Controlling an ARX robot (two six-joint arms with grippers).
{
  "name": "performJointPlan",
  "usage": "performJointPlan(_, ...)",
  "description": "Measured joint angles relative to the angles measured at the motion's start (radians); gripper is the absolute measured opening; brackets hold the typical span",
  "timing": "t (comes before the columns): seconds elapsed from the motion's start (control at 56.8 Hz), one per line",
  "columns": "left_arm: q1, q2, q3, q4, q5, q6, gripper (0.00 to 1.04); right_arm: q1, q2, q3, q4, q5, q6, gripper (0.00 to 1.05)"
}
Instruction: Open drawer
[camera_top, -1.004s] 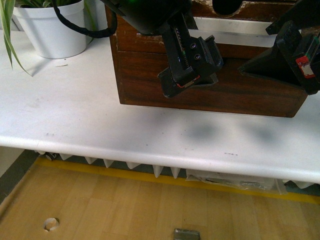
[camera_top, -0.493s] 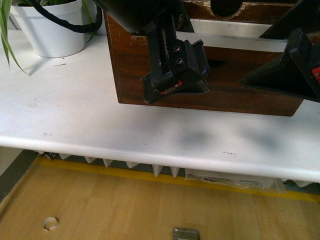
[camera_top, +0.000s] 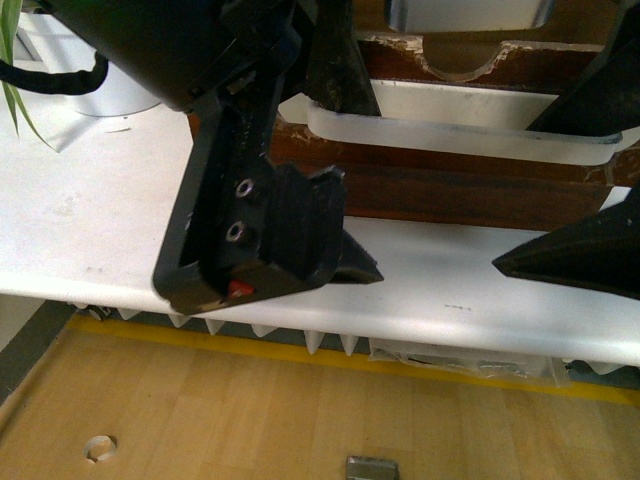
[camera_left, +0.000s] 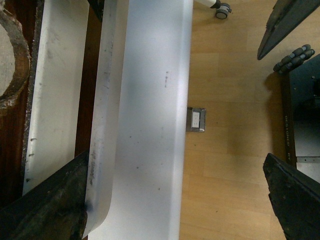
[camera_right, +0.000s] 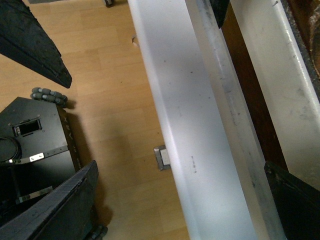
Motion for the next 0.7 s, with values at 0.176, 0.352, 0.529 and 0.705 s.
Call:
performJointPlan(0.176,-0.008,-0.052,-0.053,-0.018,-0.001,0.022,0.99,0.031,-0.041,-0.036,-0.013,0.001,-0.002,0.96)
performJointPlan(0.352,-0.019,-0.097,-0.108,0.031,-0.013,0.008,0.99,0.042,-0.077,-0.069,-0.013,0.005,0.008,0.96)
performJointPlan(0.529,-0.027,-0.153,-0.195,0.184,-0.018,-0.082,0.99,0.038,-0.109,-0.109,0.062,-0.015,0.053,0.96)
performJointPlan(0.705,-0.028,-0.248,-0.27,0.344,0.003,-0.203,0.99,-0.001,-0.221,-0.161,0.176,-0.047,0.141,0.96)
